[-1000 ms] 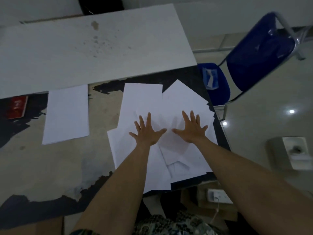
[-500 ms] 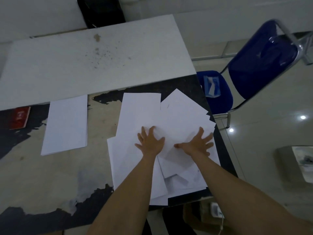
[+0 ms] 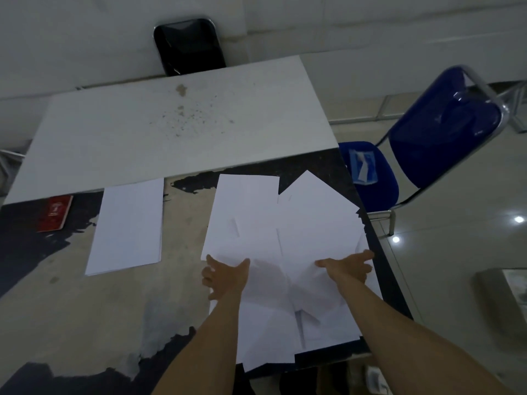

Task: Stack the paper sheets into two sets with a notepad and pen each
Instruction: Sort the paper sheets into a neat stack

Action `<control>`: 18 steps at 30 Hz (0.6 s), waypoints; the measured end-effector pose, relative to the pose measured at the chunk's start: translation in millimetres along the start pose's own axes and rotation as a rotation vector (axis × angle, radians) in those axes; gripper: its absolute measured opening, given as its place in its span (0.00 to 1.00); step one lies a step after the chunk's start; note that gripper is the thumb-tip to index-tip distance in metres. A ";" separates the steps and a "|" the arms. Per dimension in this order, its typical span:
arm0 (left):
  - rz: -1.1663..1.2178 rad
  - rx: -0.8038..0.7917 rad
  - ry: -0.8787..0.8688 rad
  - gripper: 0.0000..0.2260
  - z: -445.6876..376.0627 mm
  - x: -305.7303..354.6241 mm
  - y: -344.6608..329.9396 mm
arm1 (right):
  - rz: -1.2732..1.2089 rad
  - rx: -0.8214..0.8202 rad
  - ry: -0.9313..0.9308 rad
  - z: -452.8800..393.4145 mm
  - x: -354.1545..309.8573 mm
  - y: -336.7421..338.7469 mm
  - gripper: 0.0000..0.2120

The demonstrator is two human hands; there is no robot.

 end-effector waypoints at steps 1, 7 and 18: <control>-0.008 -0.023 -0.014 0.51 2.2 2.5 -1.1 | -0.004 -0.025 0.000 -0.1 -0.6 -2.6 0.67; -0.171 -0.087 -0.137 0.50 9.2 7.4 -7.2 | 0.169 -0.123 0.050 8.8 -10.4 -17.5 0.52; -0.066 0.022 0.053 0.53 10.5 -17.2 -1.7 | 0.120 -0.035 -0.057 33.9 -20.0 -28.4 0.68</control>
Point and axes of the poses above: each hand's wrist, its own z-axis away from the middle knuckle, its own y-axis out of the back of the hand, x = y × z, the point moved 2 cm from there along -z, towards the middle knuckle, and after that the axes turned 8 degrees about y, right-handed, at the moved point
